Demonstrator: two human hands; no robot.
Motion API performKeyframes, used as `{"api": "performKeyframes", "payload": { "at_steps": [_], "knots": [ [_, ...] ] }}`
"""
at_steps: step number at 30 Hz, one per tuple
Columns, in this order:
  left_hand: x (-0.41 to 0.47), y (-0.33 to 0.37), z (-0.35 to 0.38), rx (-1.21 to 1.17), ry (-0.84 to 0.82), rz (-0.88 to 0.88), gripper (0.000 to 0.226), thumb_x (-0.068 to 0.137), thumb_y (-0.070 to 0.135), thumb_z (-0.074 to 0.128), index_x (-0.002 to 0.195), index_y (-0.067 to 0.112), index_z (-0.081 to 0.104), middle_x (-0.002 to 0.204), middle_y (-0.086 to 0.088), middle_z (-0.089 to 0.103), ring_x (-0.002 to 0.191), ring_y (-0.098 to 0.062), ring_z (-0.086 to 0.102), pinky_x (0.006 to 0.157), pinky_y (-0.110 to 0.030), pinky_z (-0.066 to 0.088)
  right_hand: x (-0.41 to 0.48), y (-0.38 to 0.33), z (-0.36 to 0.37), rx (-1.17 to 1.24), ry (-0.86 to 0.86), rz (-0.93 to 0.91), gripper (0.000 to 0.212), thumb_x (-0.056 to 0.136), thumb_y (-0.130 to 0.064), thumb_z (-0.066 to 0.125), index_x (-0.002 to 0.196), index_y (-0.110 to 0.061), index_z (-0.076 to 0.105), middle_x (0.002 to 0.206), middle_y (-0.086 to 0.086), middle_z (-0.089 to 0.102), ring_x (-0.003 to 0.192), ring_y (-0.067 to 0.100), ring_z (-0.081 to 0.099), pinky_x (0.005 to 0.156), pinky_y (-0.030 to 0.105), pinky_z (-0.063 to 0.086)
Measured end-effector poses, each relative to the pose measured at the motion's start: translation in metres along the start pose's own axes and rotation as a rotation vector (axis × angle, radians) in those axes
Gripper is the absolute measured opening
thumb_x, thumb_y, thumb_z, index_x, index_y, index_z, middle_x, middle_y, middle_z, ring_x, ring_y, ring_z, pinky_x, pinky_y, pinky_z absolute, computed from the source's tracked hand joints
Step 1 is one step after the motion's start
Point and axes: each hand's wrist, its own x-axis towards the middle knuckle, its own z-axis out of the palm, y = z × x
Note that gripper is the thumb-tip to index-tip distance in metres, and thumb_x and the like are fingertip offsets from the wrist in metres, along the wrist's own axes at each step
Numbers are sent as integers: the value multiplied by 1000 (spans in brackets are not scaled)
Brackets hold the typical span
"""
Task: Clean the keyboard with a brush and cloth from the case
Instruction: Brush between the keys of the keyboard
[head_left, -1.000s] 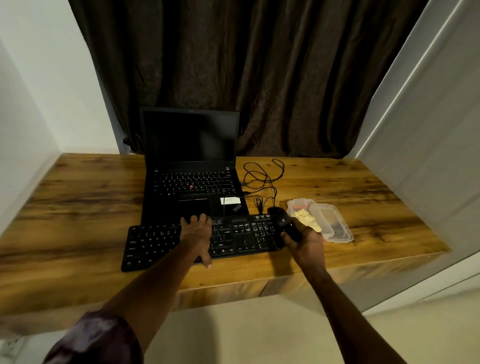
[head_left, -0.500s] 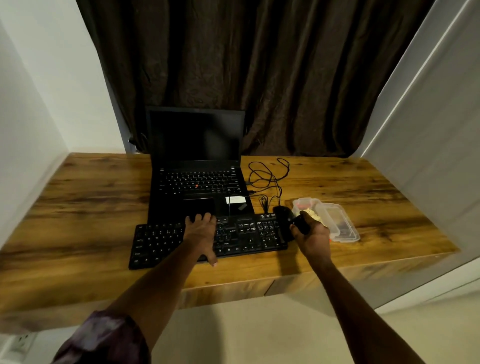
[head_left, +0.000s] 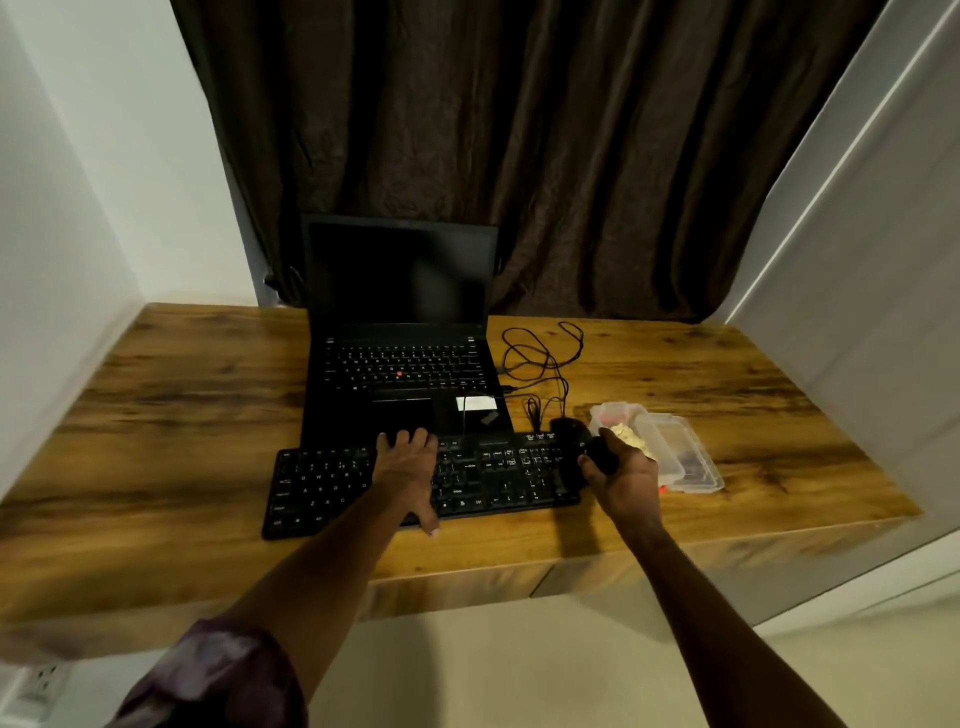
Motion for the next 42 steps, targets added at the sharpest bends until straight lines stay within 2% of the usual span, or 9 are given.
{"api": "performKeyframes", "payload": {
  "at_steps": [4, 10, 19, 22, 26, 30, 36, 39, 42],
  "knots": [
    [1, 0, 0, 1, -2, 1, 141, 55, 61, 87, 158, 10, 7, 160, -9, 17, 147, -32, 18, 122, -57, 10, 0, -7, 10, -48, -35, -41, 45, 89, -15, 71, 132, -18, 60, 110, 3, 71, 96, 15, 67, 73, 10, 51],
    [0, 0, 0, 1, -4, -4, 141, 55, 61, 88, 158, 9, 8, 161, -9, 17, 147, -33, 18, 122, -57, 10, 1, -14, 32, -42, -102, -3, 58, 86, -31, 73, 139, -20, 54, 124, 6, 65, 110, 21, 64, 90, 39, 58],
    [-2, -1, 1, -17, 2, 8, 140, 56, 60, 87, 158, 9, 6, 161, -10, 14, 148, -32, 16, 121, -59, 10, 2, 3, 3, -237, -17, -62, 35, 90, -22, 68, 123, -16, 61, 102, 5, 70, 90, 18, 67, 66, 19, 51],
    [-2, -1, 1, -17, 4, 4, 141, 55, 60, 88, 158, 8, 7, 161, -10, 15, 148, -32, 17, 121, -59, 10, 3, 1, 19, -208, -110, -46, 49, 88, -37, 65, 135, -34, 51, 115, 1, 67, 102, 18, 65, 82, 36, 60],
    [0, 0, 1, -19, 13, 7, 140, 54, 60, 88, 158, 9, 10, 160, -9, 18, 146, -32, 19, 121, -59, 11, -1, -8, 45, -175, -199, -27, 71, 77, -66, 57, 143, -44, 39, 137, 7, 51, 124, 24, 50, 100, 47, 51],
    [0, -2, 2, -32, 13, 6, 141, 53, 61, 88, 158, 9, 9, 159, -9, 19, 146, -32, 20, 121, -59, 11, 3, 0, 43, -131, -173, -3, 74, 72, -71, 54, 141, -47, 40, 135, 6, 54, 121, 24, 54, 99, 48, 52],
    [-2, -1, 1, -32, 12, 7, 141, 55, 60, 88, 158, 9, 8, 160, -10, 17, 147, -33, 18, 121, -59, 10, 4, -6, 7, -219, 3, 11, 44, 91, -23, 68, 133, -20, 56, 109, 8, 69, 95, 22, 65, 80, 35, 58],
    [-1, -1, 1, -28, 6, 8, 141, 55, 61, 88, 158, 9, 7, 161, -10, 16, 148, -32, 17, 121, -58, 10, 4, -7, 9, -303, -34, -25, 50, 86, -48, 57, 134, -33, 50, 106, 3, 69, 94, 21, 64, 79, 41, 59],
    [-1, -1, 1, -23, 10, 6, 141, 54, 61, 88, 158, 9, 8, 160, -9, 17, 147, -32, 18, 121, -58, 11, 12, 12, 30, -249, -118, -33, 57, 84, -50, 60, 138, -39, 46, 120, 1, 67, 108, 20, 64, 88, 43, 58]
  ]
}}
